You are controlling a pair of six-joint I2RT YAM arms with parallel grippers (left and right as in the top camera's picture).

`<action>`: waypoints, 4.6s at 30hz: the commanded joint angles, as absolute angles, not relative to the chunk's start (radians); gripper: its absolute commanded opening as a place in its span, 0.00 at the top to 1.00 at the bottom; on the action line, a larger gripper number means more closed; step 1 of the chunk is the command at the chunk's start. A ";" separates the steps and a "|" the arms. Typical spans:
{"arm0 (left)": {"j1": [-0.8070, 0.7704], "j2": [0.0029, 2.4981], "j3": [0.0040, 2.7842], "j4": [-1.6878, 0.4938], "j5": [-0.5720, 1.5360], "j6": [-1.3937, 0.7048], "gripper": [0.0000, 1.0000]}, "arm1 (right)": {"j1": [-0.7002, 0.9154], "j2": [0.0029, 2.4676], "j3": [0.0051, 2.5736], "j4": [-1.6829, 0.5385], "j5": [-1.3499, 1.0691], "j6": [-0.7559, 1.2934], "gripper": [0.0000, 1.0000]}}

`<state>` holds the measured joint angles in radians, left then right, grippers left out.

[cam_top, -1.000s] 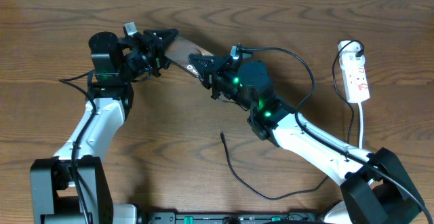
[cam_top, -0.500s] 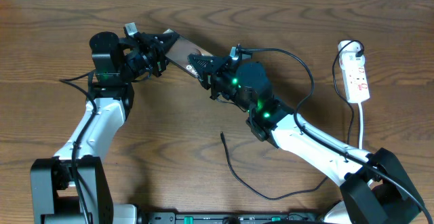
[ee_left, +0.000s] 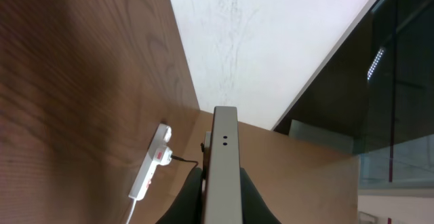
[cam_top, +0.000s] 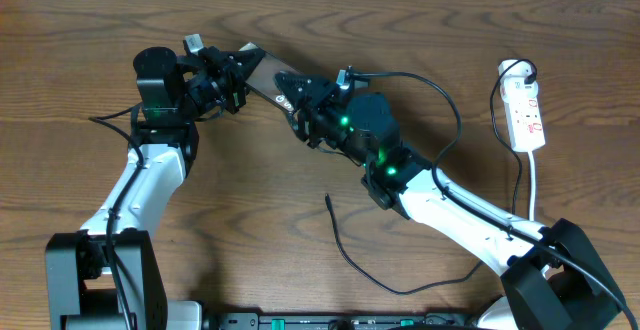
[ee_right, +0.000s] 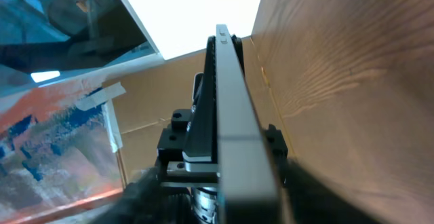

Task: Plug charger to phone and switch on socket
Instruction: 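Open the right gripper and swing the phone left with the left gripper, then lower the right gripper onto the black cable plug and close it, then lift the cable plug with the right gripper toward the phone's bottom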

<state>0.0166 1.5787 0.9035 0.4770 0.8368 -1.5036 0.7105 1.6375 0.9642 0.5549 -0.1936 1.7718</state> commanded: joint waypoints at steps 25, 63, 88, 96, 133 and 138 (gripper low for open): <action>0.461 1.577 0.899 0.488 1.369 -1.115 0.93 | 0.523 1.635 0.981 0.557 -0.501 1.197 0.01; 0.468 1.577 0.899 0.690 1.481 -0.880 0.93 | 0.790 1.956 1.335 -0.941 -0.237 0.570 0.01; 0.468 1.577 0.899 0.690 1.480 -0.879 0.93 | 0.812 2.028 1.335 -0.900 -0.184 0.606 0.71; 0.468 1.577 0.899 0.690 1.480 -0.879 0.93 | 0.812 2.028 1.335 -0.901 -0.185 0.606 0.99; 0.468 1.577 0.899 0.690 1.451 -0.976 0.92 | 0.662 2.027 1.335 -0.150 -1.383 0.289 0.99; 0.464 1.577 0.899 0.690 1.458 -0.982 0.93 | 0.662 2.027 1.335 -0.102 -1.391 0.326 0.99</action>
